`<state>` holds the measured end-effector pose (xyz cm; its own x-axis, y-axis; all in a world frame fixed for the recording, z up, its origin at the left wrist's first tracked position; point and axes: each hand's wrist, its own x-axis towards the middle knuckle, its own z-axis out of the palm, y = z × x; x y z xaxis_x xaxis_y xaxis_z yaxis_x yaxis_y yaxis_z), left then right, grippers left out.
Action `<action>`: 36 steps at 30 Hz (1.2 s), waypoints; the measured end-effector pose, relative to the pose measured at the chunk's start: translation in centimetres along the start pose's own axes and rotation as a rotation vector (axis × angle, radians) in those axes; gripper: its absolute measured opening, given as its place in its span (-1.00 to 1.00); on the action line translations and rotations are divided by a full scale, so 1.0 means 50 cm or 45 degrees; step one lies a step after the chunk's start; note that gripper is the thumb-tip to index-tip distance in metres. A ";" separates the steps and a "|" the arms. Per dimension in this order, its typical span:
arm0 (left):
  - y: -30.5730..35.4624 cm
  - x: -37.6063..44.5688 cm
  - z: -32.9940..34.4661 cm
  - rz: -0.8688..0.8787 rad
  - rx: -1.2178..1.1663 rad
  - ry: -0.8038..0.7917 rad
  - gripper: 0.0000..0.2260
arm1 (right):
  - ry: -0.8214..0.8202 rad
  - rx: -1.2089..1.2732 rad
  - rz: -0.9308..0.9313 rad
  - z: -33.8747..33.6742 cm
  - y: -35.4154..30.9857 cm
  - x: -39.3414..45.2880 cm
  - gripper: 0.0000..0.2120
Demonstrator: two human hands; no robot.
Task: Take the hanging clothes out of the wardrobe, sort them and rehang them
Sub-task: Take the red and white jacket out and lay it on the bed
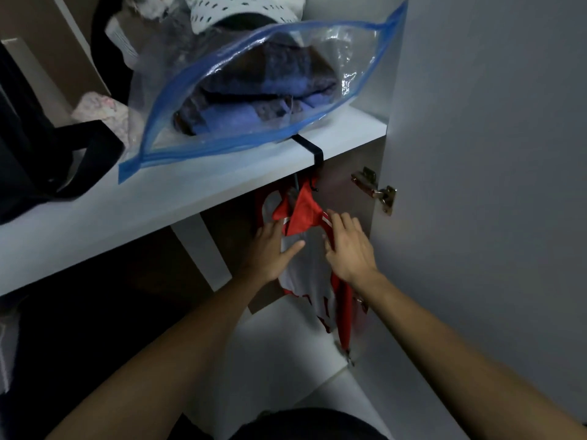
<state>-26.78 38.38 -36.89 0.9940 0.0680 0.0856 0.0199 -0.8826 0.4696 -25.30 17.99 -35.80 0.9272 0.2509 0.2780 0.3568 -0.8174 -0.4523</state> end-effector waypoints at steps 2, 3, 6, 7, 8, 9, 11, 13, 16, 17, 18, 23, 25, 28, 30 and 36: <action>-0.012 0.045 -0.004 0.004 0.077 0.023 -0.19 | -0.047 -0.005 0.016 0.007 -0.003 0.030 -0.33; -0.018 0.067 -0.007 -0.005 0.108 0.033 -0.17 | -0.069 -0.018 0.016 0.010 -0.003 0.042 -0.30; -0.032 0.120 -0.009 0.026 0.134 0.085 -0.18 | -0.068 -0.093 0.044 0.019 0.009 0.072 -0.52; -0.036 0.132 -0.007 0.037 0.135 0.105 -0.20 | -0.057 -0.112 0.067 0.021 0.013 0.079 -0.61; -0.041 0.143 -0.005 0.046 0.136 0.121 -0.21 | -0.051 -0.118 0.084 0.023 0.016 0.084 -0.66; -0.045 0.152 -0.002 0.050 0.136 0.128 -0.22 | -0.045 -0.121 0.091 0.025 0.018 0.089 -0.69; -0.055 0.168 0.004 0.051 0.134 0.126 -0.20 | -0.039 -0.133 0.084 0.031 0.019 0.095 -0.75; -0.065 0.184 0.007 0.042 0.114 0.130 -0.16 | -0.028 -0.152 0.081 0.038 0.018 0.103 -0.76; -0.083 0.204 0.009 0.078 0.137 0.166 -0.11 | 0.011 -0.128 0.095 0.044 0.017 0.117 -0.77; -0.090 0.208 0.010 0.077 0.153 0.172 -0.10 | 0.023 -0.108 0.098 0.044 0.018 0.121 -0.79; -0.100 0.213 0.013 0.073 0.163 0.178 -0.07 | 0.030 -0.099 0.099 0.044 0.020 0.125 -0.80; -0.142 0.216 0.013 0.042 0.050 0.260 0.05 | 0.042 -0.121 0.117 0.034 0.025 0.137 -0.77; -0.158 0.215 0.005 0.015 -0.034 0.266 -0.01 | 0.026 -0.143 0.124 0.032 0.022 0.136 -0.77; -0.192 0.209 -0.005 0.086 -0.057 0.288 -0.06 | 0.004 -0.177 0.125 0.032 0.016 0.131 -0.81; -0.200 0.202 -0.006 0.148 -0.081 0.323 -0.09 | -0.010 -0.177 0.111 0.029 0.012 0.128 -0.81; -0.219 0.163 -0.022 -0.124 -0.226 0.261 -0.07 | 0.028 -0.143 0.098 0.024 0.013 0.121 -0.88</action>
<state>-19.01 49.10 -40.35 0.9454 0.2573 0.2002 0.0771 -0.7732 0.6295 -19.30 19.59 -35.43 0.9483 0.1744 0.2651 0.2681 -0.8872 -0.3755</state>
